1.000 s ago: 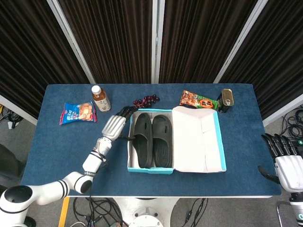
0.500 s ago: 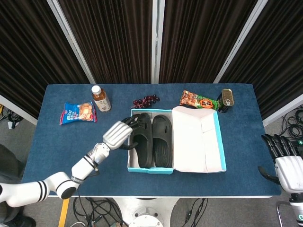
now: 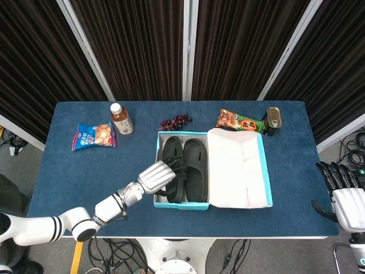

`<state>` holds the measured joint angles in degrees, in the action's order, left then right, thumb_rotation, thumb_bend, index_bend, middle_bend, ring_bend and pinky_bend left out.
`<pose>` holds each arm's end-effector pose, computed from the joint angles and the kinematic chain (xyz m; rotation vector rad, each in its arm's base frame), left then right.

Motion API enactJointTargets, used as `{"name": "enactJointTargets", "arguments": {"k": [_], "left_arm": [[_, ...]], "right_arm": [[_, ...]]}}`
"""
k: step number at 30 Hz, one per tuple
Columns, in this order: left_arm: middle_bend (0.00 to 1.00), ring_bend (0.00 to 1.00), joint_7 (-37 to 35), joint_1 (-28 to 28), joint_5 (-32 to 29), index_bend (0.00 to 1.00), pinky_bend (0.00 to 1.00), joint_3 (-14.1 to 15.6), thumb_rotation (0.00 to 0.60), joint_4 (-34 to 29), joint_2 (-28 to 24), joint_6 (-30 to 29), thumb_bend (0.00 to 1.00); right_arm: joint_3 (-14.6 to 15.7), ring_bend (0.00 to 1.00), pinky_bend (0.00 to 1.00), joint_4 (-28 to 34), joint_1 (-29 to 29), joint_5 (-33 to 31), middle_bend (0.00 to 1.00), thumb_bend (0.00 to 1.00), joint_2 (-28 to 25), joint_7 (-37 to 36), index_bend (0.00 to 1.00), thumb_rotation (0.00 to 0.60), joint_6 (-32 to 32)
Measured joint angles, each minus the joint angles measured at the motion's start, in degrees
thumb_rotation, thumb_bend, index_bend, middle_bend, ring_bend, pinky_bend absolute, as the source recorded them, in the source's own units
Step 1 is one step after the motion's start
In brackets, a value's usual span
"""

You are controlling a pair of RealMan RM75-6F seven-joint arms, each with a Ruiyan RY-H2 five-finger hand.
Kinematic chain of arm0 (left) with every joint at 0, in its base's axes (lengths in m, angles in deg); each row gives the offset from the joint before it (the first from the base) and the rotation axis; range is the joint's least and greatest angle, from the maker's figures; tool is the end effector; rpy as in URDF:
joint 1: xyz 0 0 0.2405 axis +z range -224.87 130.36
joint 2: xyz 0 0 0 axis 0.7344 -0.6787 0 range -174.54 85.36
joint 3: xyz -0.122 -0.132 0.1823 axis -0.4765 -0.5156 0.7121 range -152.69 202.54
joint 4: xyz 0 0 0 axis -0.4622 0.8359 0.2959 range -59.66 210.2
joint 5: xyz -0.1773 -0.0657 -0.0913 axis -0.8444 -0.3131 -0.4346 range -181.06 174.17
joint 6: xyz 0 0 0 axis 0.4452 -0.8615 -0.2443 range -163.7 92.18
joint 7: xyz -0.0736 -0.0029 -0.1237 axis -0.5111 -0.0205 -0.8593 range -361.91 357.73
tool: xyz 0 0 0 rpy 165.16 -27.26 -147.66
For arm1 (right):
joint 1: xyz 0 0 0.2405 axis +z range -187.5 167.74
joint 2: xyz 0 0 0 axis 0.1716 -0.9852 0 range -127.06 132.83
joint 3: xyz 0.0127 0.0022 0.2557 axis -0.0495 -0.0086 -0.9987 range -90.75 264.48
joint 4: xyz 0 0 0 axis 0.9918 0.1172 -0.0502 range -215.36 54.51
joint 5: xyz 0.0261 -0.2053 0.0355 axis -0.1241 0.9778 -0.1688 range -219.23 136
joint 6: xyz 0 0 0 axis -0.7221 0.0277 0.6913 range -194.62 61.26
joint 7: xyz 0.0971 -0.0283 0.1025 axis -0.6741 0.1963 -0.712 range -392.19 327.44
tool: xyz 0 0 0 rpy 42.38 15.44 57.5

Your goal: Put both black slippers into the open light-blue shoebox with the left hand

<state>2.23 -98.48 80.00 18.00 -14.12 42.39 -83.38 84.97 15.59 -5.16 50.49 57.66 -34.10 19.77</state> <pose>-0.0687 0.3121 -0.0367 -2.3167 -0.8336 -1.1355 -0.2951 -0.1757 0.1985 1.4933 -0.8028 0.9106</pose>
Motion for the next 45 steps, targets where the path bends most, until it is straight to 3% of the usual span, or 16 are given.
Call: {"name": "enactJointTargets", "arguments": {"k": [17, 22, 26, 31, 33, 38, 45], "left_arm": [[0.23, 0.0, 5.5, -0.2, -5.5, 0.34, 0.15, 2.0, 0.537, -0.1, 1.6, 2.6, 0.42], [0.23, 0.0, 1.9, 1.2, -3.9, 0.34, 0.15, 1.4, 0.525, -1.5, 0.9, -1.3, 0.42], [0.23, 0.0, -5.2, 2.9, -1.6, 0.33, 0.16, 0.6, 0.53, -2.6, -0.4, -5.8, 0.4], [0.23, 0.0, -13.6, 7.9, 0.1, 0.33, 0.16, -0.5, 0.537, -2.6, -4.1, -15.2, 0.38], [0.23, 0.0, -14.1, 11.1, -1.0, 0.33, 0.16, -0.8, 0.572, -1.8, -6.4, -18.7, 0.37], [0.23, 0.0, -9.6, 18.4, -7.0, 0.33, 0.16, -0.6, 0.6, 1.5, -10.0, -24.7, 0.37], [0.21, 0.0, -3.2, 29.5, -11.9, 0.29, 0.15, 2.9, 0.6, 3.1, -15.2, -31.8, 0.35]], "right_arm": [[0.0, 0.0, 0.08, 0.5, 0.1, -0.1, 0.09, 0.13, -0.2, 0.4, 0.0, 0.6, -0.3], [0.0, 0.0, 0.08, 0.4, -0.1, -0.1, 0.09, 0.13, -0.2, 0.1, 0.0, 0.6, 0.1], [0.0, 0.0, 0.08, -0.1, -0.2, -0.3, 0.09, 0.13, -0.1, -0.6, 0.0, 0.6, 0.1], [0.0, 0.0, 0.08, -1.0, -0.2, -0.7, 0.09, 0.13, 0.1, -2.8, 0.0, 0.6, -0.2], [0.0, 0.0, 0.08, -1.7, 0.0, -1.1, 0.09, 0.13, 0.2, -4.5, 0.0, 0.6, -0.7], [-0.1, 0.0, 0.08, -4.8, 0.8, -2.3, 0.09, 0.13, 1.1, -9.4, 0.0, 0.6, -3.0], [-0.5, 0.0, 0.08, -9.1, 2.3, -2.2, 0.07, 0.13, 4.7, -12.7, 0.0, 0.6, -4.3]]}}
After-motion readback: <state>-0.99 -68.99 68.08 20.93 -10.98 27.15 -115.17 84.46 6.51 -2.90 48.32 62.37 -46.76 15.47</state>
